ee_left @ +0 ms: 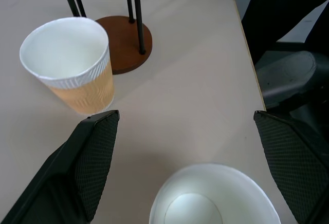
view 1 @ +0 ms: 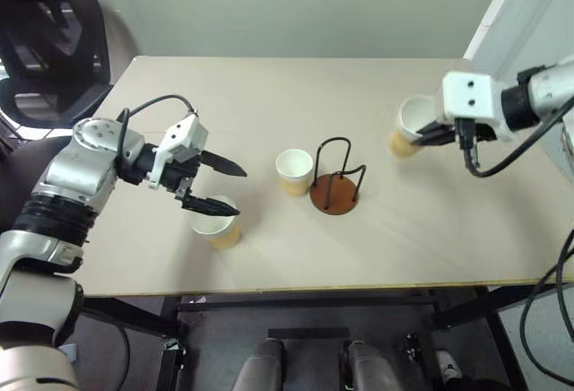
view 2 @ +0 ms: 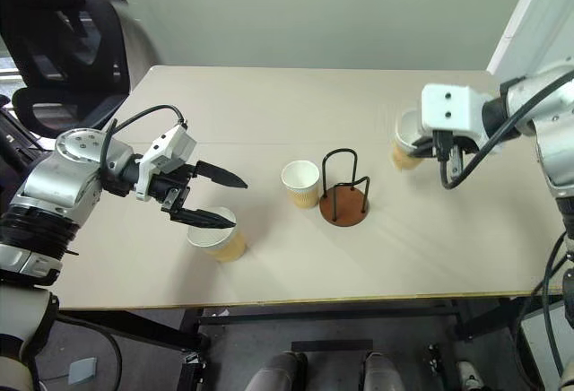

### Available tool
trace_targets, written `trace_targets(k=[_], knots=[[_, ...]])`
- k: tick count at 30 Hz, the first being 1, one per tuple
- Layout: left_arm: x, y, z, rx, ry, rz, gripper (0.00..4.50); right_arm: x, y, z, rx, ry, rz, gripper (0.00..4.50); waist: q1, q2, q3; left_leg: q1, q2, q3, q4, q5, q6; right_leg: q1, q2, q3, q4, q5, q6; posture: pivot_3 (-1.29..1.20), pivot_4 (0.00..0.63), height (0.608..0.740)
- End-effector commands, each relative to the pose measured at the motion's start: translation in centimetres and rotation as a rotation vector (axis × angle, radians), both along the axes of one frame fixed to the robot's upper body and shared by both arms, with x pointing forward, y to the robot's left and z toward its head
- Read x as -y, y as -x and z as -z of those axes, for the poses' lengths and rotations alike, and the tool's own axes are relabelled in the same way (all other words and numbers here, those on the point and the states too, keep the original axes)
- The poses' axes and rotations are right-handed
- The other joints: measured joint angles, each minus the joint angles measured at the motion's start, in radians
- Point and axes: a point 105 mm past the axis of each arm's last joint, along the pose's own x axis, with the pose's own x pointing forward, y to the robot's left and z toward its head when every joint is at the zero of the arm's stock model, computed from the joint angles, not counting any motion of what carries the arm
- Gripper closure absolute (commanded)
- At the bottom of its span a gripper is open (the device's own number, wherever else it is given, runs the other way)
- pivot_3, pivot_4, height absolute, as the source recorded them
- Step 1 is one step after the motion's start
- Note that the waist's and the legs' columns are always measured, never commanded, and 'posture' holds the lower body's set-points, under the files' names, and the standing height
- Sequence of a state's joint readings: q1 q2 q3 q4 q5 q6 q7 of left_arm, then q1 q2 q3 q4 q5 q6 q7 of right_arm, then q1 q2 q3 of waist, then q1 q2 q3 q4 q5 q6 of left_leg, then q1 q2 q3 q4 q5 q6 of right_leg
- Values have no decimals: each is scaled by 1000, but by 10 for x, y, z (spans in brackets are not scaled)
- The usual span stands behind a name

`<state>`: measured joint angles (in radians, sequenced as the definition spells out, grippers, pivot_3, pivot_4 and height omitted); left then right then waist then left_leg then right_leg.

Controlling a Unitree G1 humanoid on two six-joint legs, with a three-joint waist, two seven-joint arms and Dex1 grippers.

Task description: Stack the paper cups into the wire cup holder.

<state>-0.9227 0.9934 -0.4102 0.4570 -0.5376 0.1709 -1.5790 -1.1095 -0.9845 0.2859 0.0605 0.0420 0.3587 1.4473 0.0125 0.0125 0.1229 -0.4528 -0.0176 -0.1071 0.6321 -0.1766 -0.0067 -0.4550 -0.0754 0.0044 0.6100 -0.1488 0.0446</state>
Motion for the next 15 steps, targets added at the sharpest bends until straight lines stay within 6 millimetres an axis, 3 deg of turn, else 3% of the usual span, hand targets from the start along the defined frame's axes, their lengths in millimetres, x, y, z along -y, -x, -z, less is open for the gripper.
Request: trace_targets(k=[1, 6, 15], knots=[[4, 3, -12, 30, 1, 55, 0, -22, 10, -26, 69, -38, -82, 4450, -1, 0, 0, 0, 0, 0, 0, 0, 0, 0, 0, 0, 0, 0, 0, 0, 150, 740], [7, 3, -14, 32, -2, 64, 0, -51, 19, -26, 39, -54, -189, 4450, -3, 0, 0, 0, 0, 0, 0, 0, 0, 0, 0, 0, 0, -1, -2, 0, 150, 740], [9, 5, -18, 32, 5, 66, 0, -61, 17, 4, -29, -17, -230, 4450, 0, 0, 0, 0, 0, 0, 0, -1, -1, 0, 0, -1, 0, -2, -4, 0, 150, 740]])
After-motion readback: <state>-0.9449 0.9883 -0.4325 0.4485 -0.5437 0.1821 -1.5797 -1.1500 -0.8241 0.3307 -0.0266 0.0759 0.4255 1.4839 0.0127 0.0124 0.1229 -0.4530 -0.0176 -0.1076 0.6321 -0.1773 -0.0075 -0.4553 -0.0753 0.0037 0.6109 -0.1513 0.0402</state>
